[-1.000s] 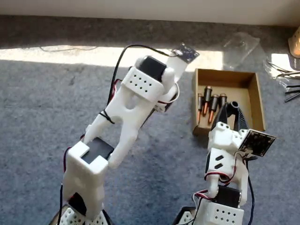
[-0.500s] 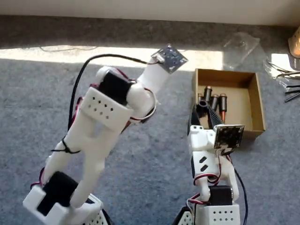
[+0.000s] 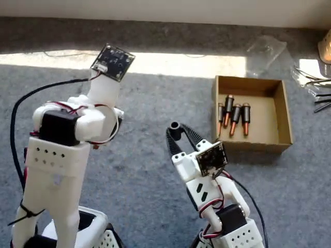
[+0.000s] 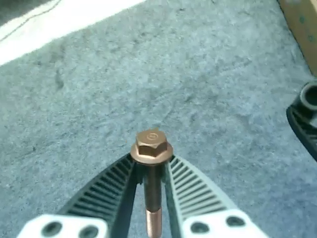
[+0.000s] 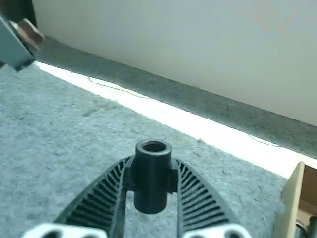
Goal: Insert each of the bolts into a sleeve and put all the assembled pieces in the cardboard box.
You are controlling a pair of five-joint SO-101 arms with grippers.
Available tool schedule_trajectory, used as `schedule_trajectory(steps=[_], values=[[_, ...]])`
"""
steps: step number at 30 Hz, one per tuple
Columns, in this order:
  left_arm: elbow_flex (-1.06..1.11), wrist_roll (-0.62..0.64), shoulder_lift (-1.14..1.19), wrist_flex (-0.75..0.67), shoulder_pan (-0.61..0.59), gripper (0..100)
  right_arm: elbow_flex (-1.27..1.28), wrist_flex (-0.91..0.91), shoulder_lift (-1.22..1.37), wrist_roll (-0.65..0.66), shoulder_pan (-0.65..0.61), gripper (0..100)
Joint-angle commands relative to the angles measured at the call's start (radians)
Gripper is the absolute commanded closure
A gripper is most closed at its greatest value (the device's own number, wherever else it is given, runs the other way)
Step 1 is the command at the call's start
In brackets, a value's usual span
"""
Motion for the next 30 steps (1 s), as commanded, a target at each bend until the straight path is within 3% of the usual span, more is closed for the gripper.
schedule_trajectory(steps=[1, 9, 18, 26, 30], values=[[0.056, -0.008, -0.137, -0.084, -0.028, 100, 0.088, -0.065, -0.008, 0.017, -0.039, 99.5], [0.240, -0.008, -0.335, -0.247, -0.027, 100, 0.094, -0.282, -0.008, 0.012, -0.041, 99.5], [0.410, -0.005, -0.381, -0.509, -0.022, 100, 0.097, -0.213, 0.001, 0.011, -0.045, 99.5], [0.572, -0.003, -0.389, -0.916, -0.018, 100, 0.097, -0.136, 0.001, 0.011, -0.041, 99.5], [0.575, -0.003, -0.389, -0.964, 0.048, 100, 0.097, -0.104, -0.001, 0.014, -0.044, 99.5]])
